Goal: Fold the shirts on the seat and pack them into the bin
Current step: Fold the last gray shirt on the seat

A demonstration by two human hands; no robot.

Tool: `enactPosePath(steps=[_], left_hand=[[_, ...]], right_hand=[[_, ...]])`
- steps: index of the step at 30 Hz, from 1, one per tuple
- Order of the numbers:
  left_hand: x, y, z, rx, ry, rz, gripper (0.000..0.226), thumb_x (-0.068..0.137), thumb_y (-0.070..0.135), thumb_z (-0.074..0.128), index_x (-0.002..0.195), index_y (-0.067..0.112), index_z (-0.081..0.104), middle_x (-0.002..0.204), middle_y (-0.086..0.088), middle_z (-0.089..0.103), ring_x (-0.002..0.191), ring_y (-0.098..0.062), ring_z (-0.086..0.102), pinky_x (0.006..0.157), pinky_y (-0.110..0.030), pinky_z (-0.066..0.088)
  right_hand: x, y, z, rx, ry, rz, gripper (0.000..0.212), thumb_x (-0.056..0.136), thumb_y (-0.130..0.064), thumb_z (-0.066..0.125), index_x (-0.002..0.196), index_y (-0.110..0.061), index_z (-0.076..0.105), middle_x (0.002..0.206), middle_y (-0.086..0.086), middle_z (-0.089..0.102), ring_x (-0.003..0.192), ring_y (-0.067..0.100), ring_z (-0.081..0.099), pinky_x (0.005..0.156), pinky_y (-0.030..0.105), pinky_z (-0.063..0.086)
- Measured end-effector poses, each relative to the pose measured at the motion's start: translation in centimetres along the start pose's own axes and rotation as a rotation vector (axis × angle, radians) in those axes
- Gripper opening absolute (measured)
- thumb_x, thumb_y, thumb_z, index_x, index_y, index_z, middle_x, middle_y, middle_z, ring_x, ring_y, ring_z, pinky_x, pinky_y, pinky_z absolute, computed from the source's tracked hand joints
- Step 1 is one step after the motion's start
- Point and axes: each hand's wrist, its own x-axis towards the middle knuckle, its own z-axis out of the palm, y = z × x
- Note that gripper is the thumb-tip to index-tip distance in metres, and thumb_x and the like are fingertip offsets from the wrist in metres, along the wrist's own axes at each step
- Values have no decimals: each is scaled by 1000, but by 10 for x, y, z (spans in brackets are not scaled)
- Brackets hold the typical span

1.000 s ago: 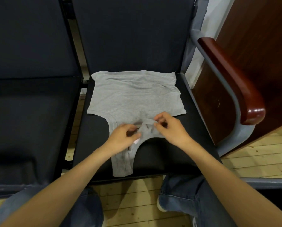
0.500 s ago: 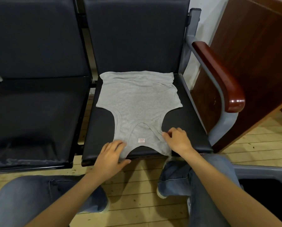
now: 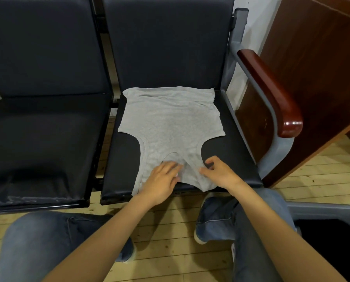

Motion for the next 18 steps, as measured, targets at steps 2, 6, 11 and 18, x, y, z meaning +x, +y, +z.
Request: enactPosePath(steps=[2, 6, 11, 18], left_hand=[[3, 1, 2, 155, -149, -18, 53, 101, 43, 27, 151, 34, 9, 157, 3, 15, 142, -22, 14, 114, -53, 13], [10, 9, -4, 241, -283, -45, 52, 100, 47, 28, 149, 40, 12, 158, 7, 5, 143, -21, 3, 113, -59, 7], [-20, -12, -6, 222, -34, 8, 70, 84, 50, 61, 142, 28, 28, 151, -8, 24, 138, -28, 20, 113, -46, 17], [-76, -46, 6, 319, 242, -17, 69, 43, 6, 82, 102, 11, 46, 96, -10, 55, 86, -25, 50, 73, -33, 53]], right_hand=[[-1, 9, -3, 40, -73, 68, 31, 90, -21, 64, 116, -11, 49, 102, 5, 54, 90, 18, 56, 80, 33, 50], [-7, 18, -3, -222, -161, 185, 46, 80, -15, 73, 113, -8, 41, 104, 13, 60, 76, 23, 68, 65, 31, 57], [-10, 21, -4, -274, 52, -84, 49, 81, -33, 73, 113, -9, 42, 109, 6, 48, 104, 26, 53, 79, 33, 44], [-28, 24, 25, -1013, -17, -397, 76, 79, -52, 67, 134, -10, 35, 132, 6, 38, 122, 25, 38, 98, 37, 36]])
